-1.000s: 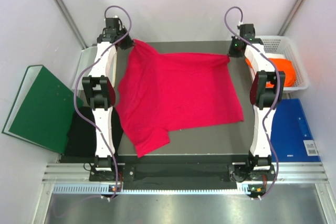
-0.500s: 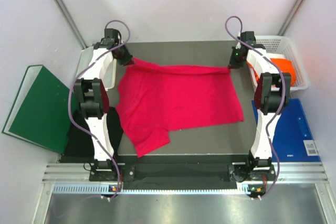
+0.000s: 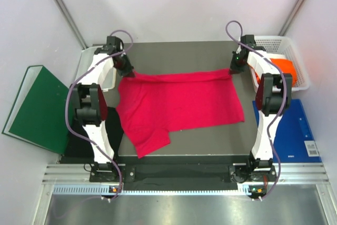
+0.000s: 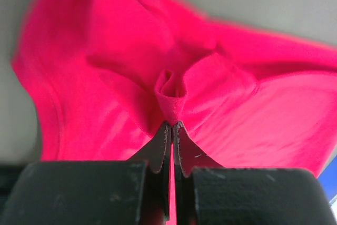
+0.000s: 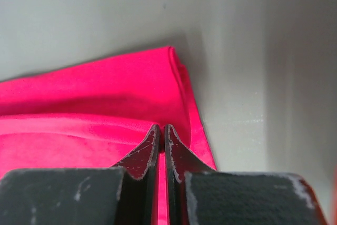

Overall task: Fold and stack the t-shirts
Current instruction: Fold the flattened tshirt in 1/3 of the way

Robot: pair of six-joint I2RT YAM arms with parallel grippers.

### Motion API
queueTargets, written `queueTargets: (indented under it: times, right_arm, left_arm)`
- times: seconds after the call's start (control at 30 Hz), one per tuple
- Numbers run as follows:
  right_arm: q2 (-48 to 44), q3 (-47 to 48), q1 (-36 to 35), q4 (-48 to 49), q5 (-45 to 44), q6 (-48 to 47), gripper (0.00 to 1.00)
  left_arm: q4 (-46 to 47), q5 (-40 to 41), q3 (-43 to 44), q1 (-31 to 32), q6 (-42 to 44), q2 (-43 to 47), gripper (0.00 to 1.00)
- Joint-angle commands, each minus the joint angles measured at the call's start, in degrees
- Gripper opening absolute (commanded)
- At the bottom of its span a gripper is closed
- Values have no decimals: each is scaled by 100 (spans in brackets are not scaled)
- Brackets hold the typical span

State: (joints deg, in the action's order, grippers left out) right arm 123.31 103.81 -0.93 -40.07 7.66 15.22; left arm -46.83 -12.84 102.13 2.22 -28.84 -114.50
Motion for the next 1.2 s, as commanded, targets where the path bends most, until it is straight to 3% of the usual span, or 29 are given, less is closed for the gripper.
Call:
queueTargets:
  times: [0.0,0.4,0.5,0.53,0.6,0.63,0.7,0.73,0.77,0.8,0.83,0.87,1.0,1.17]
  right_arm:
    - [299,306,58,-272,16,68,0]
    - [475,157,49,-501,-98,42,1]
    - [659,289,49,-729,-11,25,33]
    - [686,289,49,-739,25,-2,53]
    - [651,263,49,-704,60,-10,68]
    - [599,245,49,-677,60,-2,83]
    - [537,254,49,-590,-1,-11,99]
    - [458,263,49,-546,-1,-37,100]
    - [423,263,49,-502,-1,-46,100]
    - [405,289,49,-440,-10,-54,100]
    - [361,315,49,-414,-36,-55,100]
    - [352,359,58,-387,-54,-55,100]
    - [440,596,49,-422,-89,-20,100]
    - [519,684,49,-457,-133,60,100]
  left_arm:
    - [-371,106,-404,200,-8,419,0]
    - [-634,809,-1352,639,-69,1447,0]
    - [-836,845,-1756,666,-60,1579,0]
    - [-845,853,-2019,692,-69,1632,0]
    - [-846,783,-2266,753,-113,1711,0]
    - [-863,748,-2433,841,-113,1746,0]
    - [-985,687,-2548,920,-104,1747,0]
    - [-1064,669,-2575,999,-78,1703,12]
    - [-1152,773,-2575,1043,0,1685,35]
    - [-1257,931,-2549,1087,27,1711,61]
    - [-1241,1080,-2488,1157,45,1833,94]
    - [-1163,1178,-2461,1167,97,1922,99]
    - [-530,1723,-2242,1158,159,2019,99]
    - [-328,1707,-1583,1149,80,940,99]
